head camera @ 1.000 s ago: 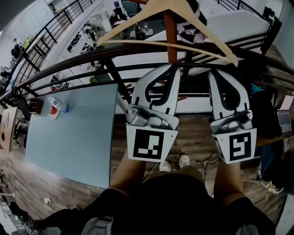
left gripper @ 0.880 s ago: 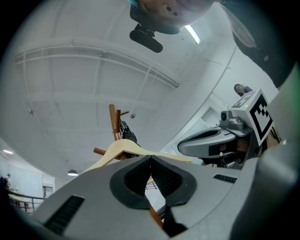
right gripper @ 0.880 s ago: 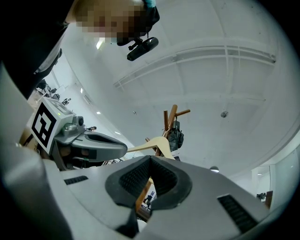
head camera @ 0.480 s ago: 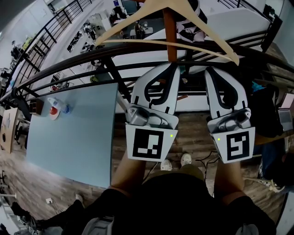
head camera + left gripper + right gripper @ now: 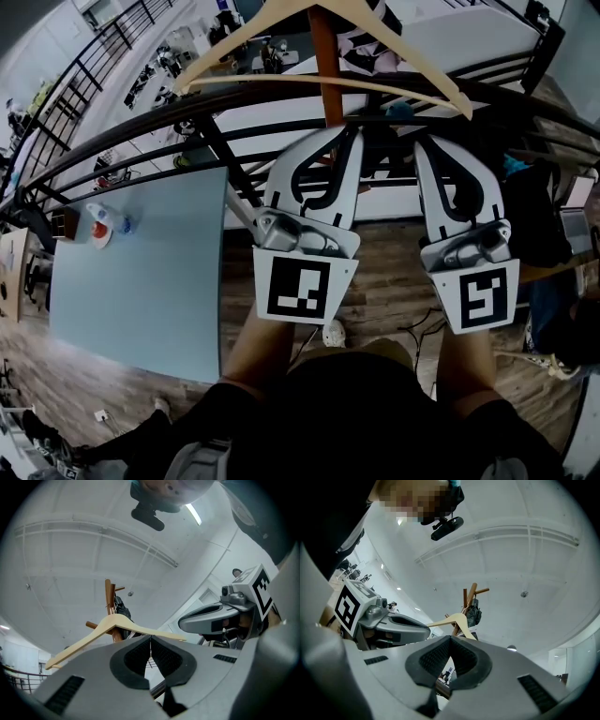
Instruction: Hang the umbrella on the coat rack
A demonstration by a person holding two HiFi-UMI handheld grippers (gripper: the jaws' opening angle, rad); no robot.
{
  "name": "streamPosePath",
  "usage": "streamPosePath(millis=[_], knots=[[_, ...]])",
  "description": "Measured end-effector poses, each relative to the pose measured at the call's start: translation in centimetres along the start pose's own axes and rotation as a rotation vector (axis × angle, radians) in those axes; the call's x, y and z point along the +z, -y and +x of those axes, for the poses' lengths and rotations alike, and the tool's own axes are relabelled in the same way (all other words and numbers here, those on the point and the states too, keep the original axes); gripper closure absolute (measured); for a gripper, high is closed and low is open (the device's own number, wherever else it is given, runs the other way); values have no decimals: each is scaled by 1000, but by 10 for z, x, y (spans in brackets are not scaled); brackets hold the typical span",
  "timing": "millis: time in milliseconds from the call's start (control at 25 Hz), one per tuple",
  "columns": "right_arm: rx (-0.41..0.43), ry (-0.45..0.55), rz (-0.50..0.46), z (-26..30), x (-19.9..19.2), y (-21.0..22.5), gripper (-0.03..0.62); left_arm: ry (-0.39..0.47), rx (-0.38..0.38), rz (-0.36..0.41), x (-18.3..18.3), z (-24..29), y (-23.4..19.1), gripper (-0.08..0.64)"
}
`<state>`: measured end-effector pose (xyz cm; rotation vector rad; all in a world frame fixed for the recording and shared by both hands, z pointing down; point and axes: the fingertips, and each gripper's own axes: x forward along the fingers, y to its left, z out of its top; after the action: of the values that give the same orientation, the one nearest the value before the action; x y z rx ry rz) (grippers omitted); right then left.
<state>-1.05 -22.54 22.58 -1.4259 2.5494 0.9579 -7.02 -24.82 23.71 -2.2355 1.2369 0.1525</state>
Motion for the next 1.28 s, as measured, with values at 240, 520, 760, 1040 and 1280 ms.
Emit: streamPosePath(millis=[240, 520, 760, 1040, 1280], knots=[[-8, -4, 1, -24, 7, 9, 561, -6, -4, 2, 12, 1, 20, 546], [0, 11, 18, -60, 22, 15, 561, -7, -9, 15, 40, -5, 54, 546], [11, 27, 44, -101, 36, 16, 561, -20, -1, 15, 63, -19, 90, 546], [31, 52, 61, -145, 61, 14, 561, -24, 5, 38, 99, -40, 127, 546], [50, 75, 79, -175, 72, 11, 561, -25, 11, 68, 120, -53, 156, 546]])
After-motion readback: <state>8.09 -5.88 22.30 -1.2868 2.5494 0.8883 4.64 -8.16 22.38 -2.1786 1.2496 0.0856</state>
